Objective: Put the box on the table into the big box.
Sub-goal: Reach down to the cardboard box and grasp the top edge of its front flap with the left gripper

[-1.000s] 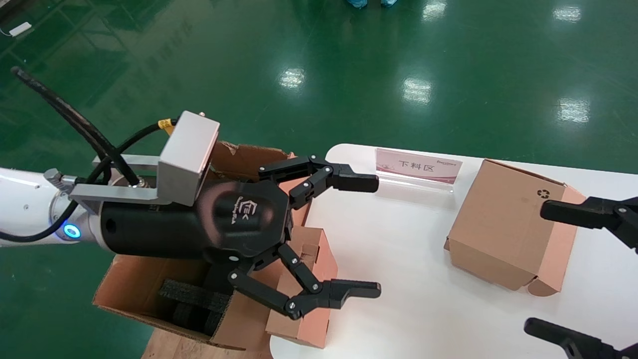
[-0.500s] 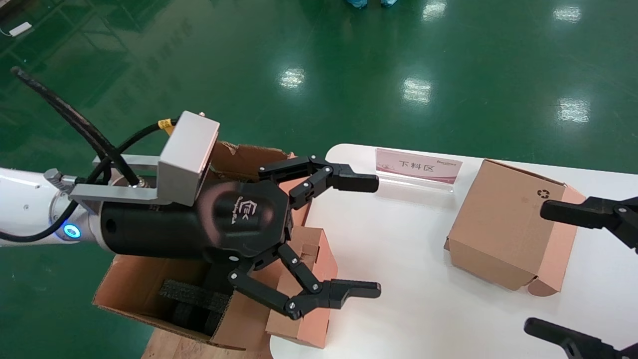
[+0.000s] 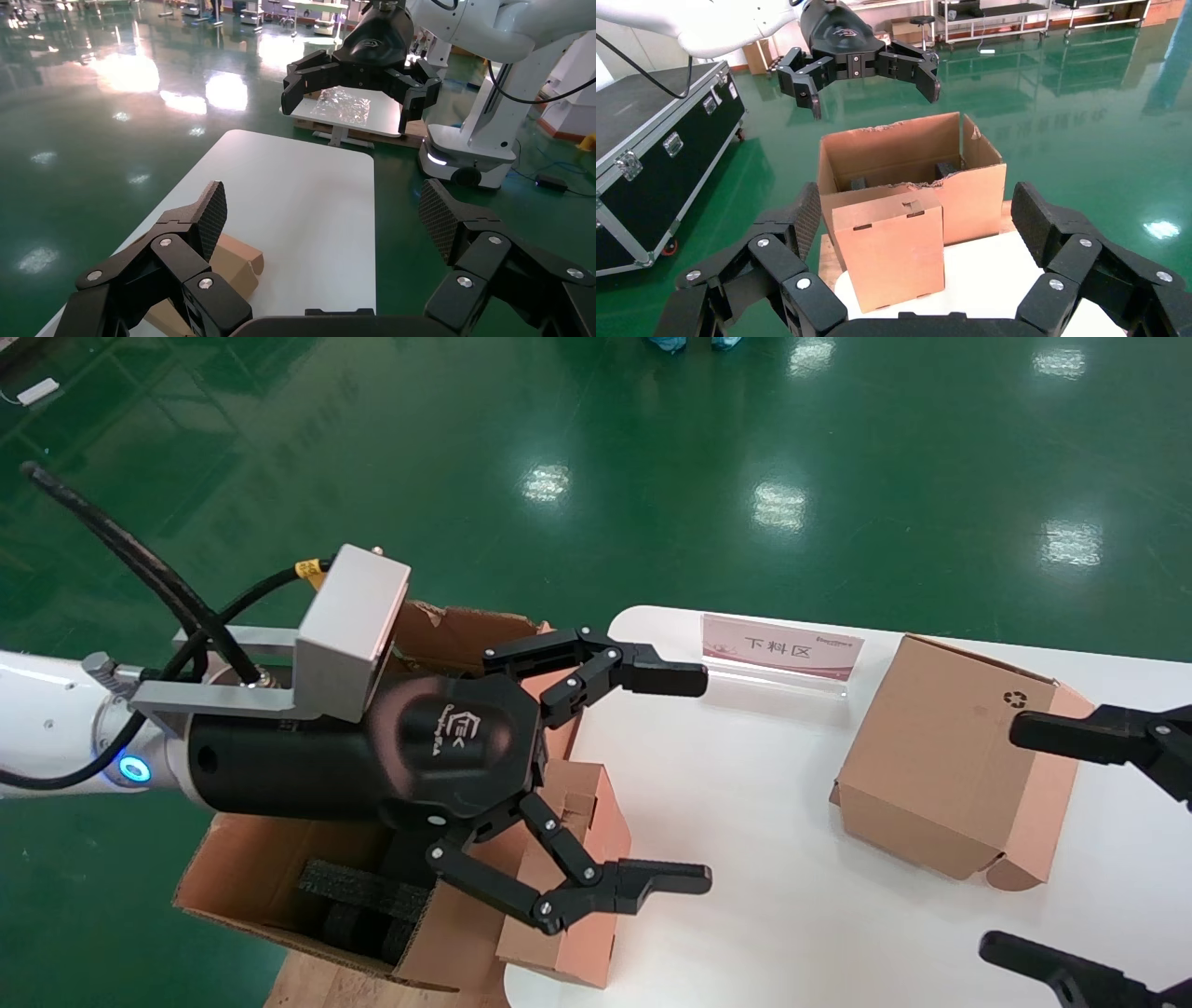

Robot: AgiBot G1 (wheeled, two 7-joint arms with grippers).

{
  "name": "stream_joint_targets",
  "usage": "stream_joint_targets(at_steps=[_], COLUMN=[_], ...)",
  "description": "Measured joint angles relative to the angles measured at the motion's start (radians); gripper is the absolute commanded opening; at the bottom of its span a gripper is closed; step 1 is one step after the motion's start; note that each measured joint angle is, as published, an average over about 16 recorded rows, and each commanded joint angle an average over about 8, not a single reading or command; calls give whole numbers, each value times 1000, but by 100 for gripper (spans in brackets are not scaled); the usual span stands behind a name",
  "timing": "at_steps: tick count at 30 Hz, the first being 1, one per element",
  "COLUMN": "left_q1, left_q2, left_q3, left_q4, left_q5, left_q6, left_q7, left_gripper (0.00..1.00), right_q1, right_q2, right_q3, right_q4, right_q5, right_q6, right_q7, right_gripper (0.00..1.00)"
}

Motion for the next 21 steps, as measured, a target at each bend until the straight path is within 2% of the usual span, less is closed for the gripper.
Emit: stream_joint_targets(at_steps=[21], left_q1=[3], left_q2=[-14], left_q3=[0], left_q4=[4], left_q5=[21], left_q6=[-15], left_q7=[-3], left_gripper=[100], right_q1=[0], right_q2=[0], right_q3=[0], right_q4=[0], right_q5=[0], right_q6=[0], right_q7=[0], right_gripper=[100])
